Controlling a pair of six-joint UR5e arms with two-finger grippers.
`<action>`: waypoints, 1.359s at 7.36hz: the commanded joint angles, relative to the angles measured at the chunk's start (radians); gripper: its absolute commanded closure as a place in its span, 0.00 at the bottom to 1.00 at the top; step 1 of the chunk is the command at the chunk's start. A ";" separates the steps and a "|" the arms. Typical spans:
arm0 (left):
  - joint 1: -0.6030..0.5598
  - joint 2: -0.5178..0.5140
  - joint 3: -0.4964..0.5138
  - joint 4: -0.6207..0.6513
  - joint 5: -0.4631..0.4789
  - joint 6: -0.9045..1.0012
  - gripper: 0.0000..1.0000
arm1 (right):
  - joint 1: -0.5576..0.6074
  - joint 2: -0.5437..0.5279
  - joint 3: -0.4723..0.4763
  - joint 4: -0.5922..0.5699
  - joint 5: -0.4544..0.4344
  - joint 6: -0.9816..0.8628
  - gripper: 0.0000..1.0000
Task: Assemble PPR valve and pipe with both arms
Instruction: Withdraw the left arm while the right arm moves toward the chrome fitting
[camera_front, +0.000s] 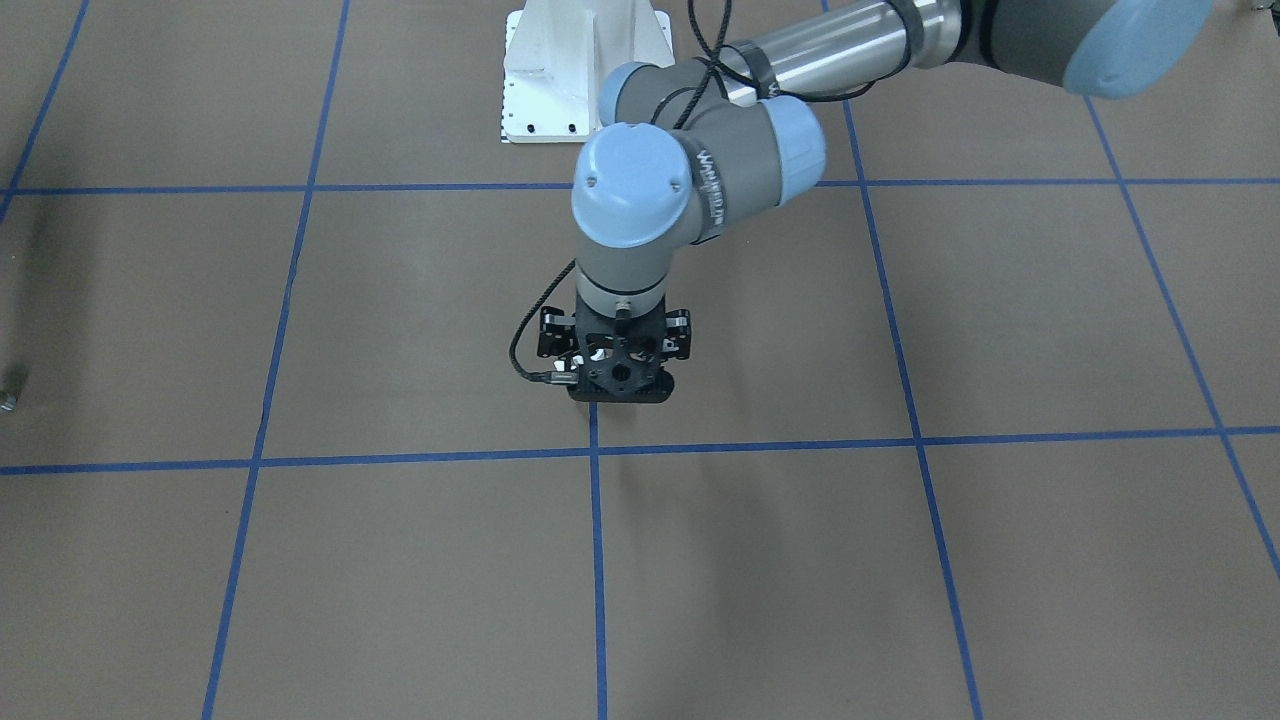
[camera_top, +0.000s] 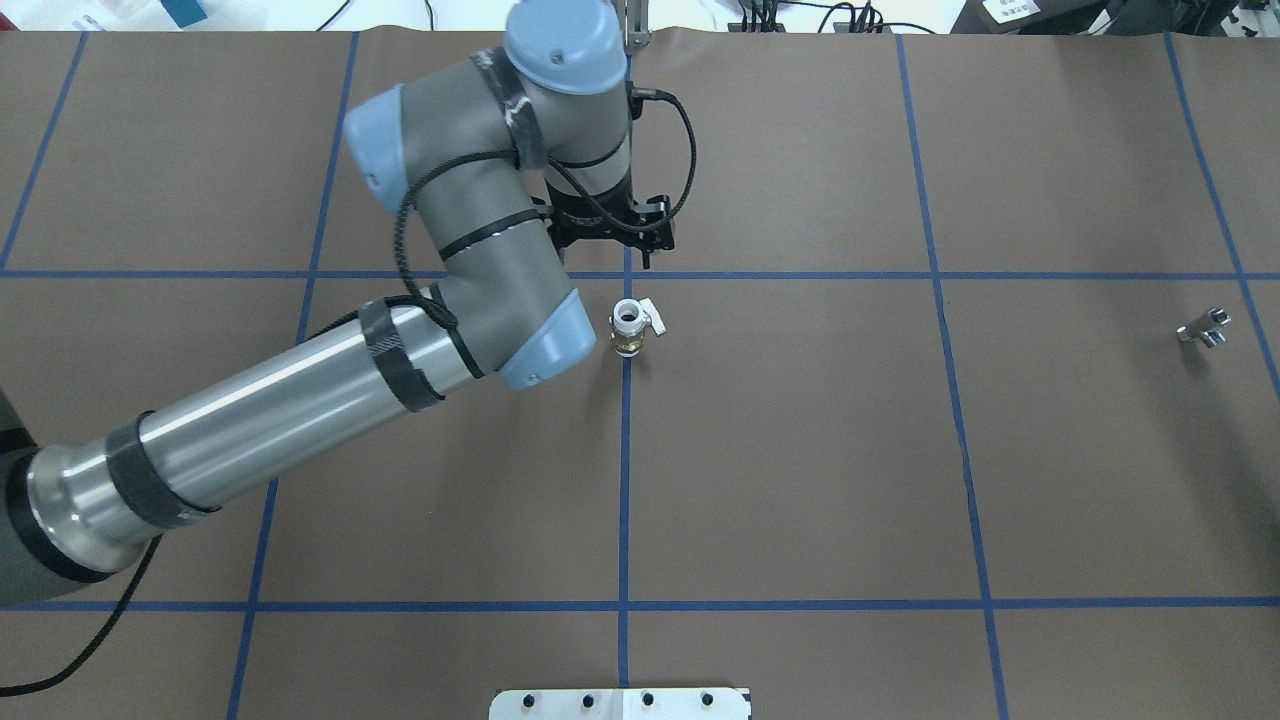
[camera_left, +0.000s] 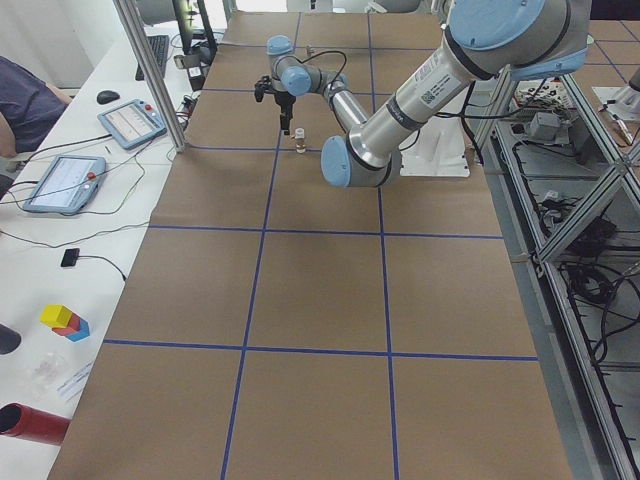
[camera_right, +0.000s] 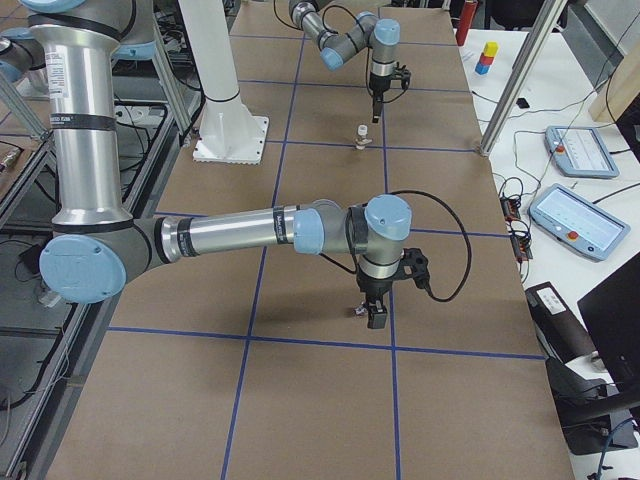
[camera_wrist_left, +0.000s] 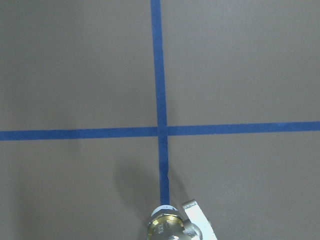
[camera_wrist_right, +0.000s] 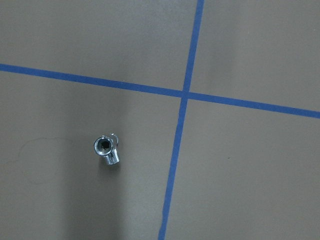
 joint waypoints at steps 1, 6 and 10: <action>-0.147 0.291 -0.300 0.050 -0.043 0.215 0.00 | -0.027 0.019 -0.025 0.057 0.085 0.005 0.01; -0.512 0.763 -0.449 0.050 -0.244 0.804 0.00 | -0.201 0.068 -0.110 0.253 0.124 0.079 0.01; -0.505 0.762 -0.445 0.052 -0.244 0.795 0.00 | -0.245 0.074 -0.313 0.468 0.069 0.097 0.01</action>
